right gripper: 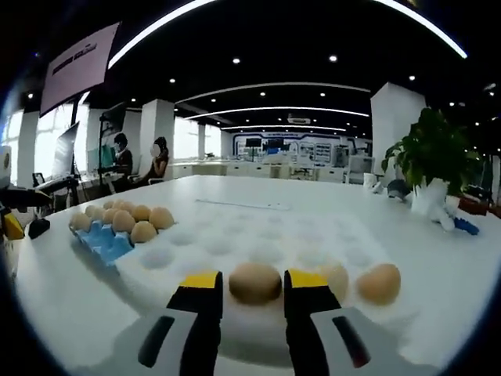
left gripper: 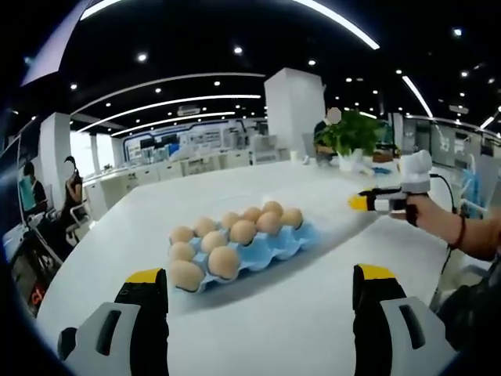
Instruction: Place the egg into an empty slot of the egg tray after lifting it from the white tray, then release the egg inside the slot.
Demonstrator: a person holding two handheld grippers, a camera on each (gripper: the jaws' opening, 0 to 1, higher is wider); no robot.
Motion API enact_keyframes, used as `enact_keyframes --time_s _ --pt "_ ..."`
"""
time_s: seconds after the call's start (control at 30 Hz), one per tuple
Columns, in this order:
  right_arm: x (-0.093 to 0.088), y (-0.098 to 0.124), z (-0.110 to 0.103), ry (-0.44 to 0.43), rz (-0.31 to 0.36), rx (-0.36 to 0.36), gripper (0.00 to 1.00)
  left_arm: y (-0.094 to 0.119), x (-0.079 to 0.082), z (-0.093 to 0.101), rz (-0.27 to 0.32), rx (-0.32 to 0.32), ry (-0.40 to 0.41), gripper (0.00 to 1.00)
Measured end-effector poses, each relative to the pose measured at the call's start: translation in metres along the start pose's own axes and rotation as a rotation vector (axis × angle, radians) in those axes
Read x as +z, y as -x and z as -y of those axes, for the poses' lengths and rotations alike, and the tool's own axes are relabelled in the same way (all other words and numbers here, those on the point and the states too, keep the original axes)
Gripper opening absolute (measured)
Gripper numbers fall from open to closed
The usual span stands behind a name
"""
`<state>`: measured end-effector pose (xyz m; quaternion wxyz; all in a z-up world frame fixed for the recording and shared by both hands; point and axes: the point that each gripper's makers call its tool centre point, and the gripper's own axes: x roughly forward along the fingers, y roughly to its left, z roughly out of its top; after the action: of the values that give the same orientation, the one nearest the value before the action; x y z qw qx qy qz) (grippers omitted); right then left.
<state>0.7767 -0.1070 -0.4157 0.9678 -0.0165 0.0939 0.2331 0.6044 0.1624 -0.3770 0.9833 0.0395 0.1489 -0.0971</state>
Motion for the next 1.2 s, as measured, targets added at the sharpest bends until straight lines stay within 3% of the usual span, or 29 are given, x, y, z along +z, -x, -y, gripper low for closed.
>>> enact_keyframes --time_s 0.03,0.13,0.33,0.87,1.2 --pt "0.003 0.0 0.001 -0.018 0.031 -0.006 0.29 0.0 0.0 0.0 0.0 0.0 0.001 1.0" --pt "0.001 -0.001 -0.002 0.021 0.008 -0.027 0.3 0.0 -0.001 0.0 -0.005 0.0 -0.001 1.0" --pt "0.002 -0.007 -0.001 0.01 -0.004 -0.05 0.29 -0.001 0.0 0.0 -0.002 -0.002 -0.003 1.0" --pt "0.003 -0.007 0.0 -0.004 -0.02 -0.028 0.28 -0.003 -0.004 0.003 -0.016 -0.005 0.005 1.0" --pt "0.018 -0.002 -0.003 0.003 0.021 -0.011 0.28 -0.003 -0.002 0.003 -0.011 -0.006 0.002 1.0"
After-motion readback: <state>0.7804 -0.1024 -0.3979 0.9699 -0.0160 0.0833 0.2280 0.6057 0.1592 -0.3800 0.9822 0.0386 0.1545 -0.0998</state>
